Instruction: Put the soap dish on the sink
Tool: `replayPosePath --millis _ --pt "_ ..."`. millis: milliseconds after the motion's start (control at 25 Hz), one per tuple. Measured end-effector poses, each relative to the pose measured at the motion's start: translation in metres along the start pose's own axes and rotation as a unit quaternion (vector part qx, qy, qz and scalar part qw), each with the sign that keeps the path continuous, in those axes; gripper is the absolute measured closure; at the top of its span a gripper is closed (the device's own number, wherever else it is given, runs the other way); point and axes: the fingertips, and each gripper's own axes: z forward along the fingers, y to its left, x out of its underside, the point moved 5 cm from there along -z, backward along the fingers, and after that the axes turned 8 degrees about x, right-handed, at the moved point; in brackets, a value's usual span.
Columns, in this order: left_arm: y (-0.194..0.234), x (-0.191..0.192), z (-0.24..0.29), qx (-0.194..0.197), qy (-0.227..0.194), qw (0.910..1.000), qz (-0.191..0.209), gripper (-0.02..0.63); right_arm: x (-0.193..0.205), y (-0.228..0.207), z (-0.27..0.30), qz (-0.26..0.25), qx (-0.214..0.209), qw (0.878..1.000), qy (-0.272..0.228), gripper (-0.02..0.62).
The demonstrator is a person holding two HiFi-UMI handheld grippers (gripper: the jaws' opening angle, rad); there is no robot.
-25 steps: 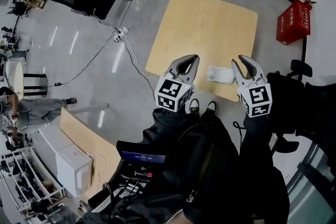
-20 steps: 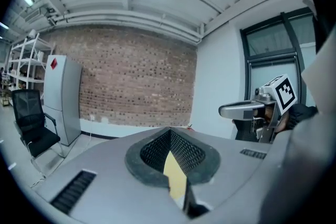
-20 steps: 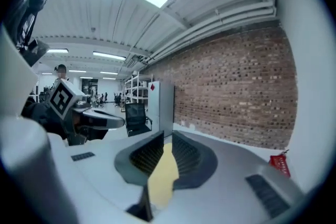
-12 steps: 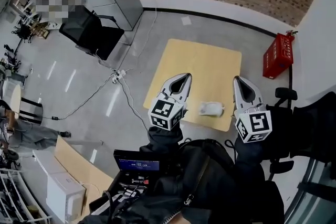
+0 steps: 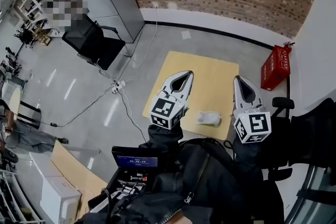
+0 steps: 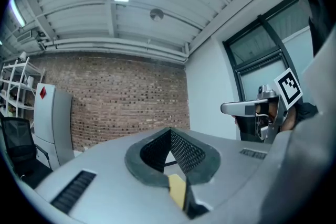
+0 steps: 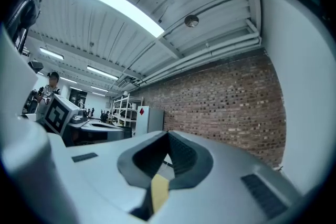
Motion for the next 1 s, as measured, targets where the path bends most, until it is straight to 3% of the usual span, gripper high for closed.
replayPosePath --millis 1000 --pt "0.017 0.003 0.012 -0.014 0.007 0.9999 0.002 0.604 0.005 -0.004 0.02 0.001 -0.007 1.0 0.002 0.589"
